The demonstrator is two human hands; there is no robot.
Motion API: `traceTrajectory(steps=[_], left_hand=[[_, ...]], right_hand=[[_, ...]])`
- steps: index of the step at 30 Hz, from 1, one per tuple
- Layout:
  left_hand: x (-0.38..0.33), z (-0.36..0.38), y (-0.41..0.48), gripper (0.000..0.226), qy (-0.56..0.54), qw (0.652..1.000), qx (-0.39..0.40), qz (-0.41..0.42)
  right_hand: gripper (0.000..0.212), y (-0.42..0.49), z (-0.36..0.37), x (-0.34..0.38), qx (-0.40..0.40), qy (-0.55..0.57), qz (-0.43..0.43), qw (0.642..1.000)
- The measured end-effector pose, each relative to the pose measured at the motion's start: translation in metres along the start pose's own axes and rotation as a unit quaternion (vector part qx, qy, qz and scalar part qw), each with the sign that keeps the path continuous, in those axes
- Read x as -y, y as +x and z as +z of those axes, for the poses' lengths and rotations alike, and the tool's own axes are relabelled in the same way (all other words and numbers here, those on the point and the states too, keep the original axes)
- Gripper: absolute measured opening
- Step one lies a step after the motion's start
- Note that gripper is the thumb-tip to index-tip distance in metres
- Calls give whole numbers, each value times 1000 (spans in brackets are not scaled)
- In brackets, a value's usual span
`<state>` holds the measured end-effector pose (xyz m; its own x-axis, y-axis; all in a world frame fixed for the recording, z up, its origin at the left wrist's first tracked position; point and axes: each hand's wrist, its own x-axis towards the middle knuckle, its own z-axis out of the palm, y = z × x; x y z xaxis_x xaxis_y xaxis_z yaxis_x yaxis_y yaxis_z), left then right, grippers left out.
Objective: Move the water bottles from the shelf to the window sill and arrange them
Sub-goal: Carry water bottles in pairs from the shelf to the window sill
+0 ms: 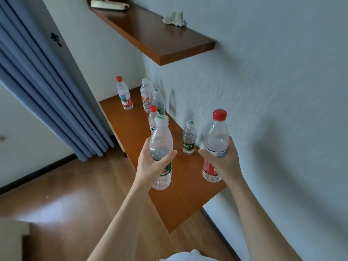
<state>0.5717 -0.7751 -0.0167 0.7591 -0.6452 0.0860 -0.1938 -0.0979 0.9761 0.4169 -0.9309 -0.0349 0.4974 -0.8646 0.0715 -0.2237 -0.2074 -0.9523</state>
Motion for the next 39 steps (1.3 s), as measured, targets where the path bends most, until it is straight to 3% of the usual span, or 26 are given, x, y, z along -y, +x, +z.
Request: traceTrajectory(steps=[4, 9, 12, 17, 25, 31, 39], left_hand=[[-18, -15, -9, 51, -6, 1000, -13, 12], [-19, -49, -26, 61, -7, 998, -58, 7], [-13, -77, -41, 70, 3, 995, -100, -7], [-16, -117, -74, 39, 13, 976, -211, -46], [-9, -154, -156, 43, 14, 920, -380, -94], [-2, -177, -200, 41, 13, 870, -478, -118], [22, -231, -216, 49, 10, 837, -529, -141]], right_hand=[[69, -19, -1, 27, -30, 27, -9, 999], [87, -34, 28, 39, -13, -4, -41, 999], [79, -37, 56, 49, 37, -24, -86, 995], [61, -39, 105, 67, 167, 11, -136, 976], [68, -82, 170, 68, 339, 75, -145, 926], [87, -120, 213, 74, 419, 69, -116, 898], [73, -145, 280, 86, 459, 50, -149, 875]])
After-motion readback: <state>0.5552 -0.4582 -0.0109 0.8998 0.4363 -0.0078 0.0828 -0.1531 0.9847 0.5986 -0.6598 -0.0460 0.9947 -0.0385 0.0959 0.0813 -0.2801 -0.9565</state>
